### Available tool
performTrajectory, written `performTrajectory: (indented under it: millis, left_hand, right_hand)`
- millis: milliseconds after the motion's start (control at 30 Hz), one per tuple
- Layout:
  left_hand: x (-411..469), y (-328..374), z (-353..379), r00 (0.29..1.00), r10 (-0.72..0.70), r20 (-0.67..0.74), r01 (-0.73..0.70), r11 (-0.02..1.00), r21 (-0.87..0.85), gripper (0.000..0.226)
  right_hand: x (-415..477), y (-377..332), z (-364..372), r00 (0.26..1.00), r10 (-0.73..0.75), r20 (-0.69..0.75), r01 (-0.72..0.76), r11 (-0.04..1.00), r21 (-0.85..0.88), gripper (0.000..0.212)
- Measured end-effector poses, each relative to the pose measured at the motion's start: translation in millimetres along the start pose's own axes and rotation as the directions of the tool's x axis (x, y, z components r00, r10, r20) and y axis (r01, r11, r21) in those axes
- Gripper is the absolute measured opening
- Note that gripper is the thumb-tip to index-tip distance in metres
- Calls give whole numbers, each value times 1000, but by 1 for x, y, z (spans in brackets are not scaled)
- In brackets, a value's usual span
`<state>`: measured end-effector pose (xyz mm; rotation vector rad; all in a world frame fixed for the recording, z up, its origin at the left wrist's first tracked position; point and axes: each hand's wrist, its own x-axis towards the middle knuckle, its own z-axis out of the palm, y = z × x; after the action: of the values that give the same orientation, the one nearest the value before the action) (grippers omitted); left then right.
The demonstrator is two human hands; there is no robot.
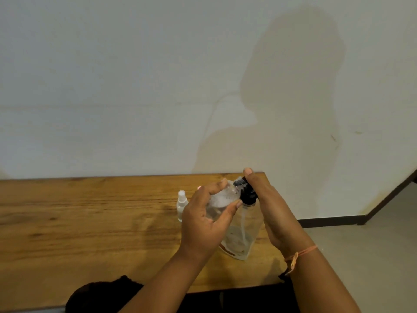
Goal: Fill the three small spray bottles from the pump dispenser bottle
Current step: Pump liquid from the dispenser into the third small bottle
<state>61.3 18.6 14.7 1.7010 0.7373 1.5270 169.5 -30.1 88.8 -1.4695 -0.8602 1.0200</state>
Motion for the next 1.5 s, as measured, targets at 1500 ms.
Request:
performTrajectory:
  millis: [1500]
  left_hand:
    - [0,-4,0,999,39,0,-39,999,-1,41]
  right_hand:
    - [-1,0,0,999,31,-13,-31,1000,4,34]
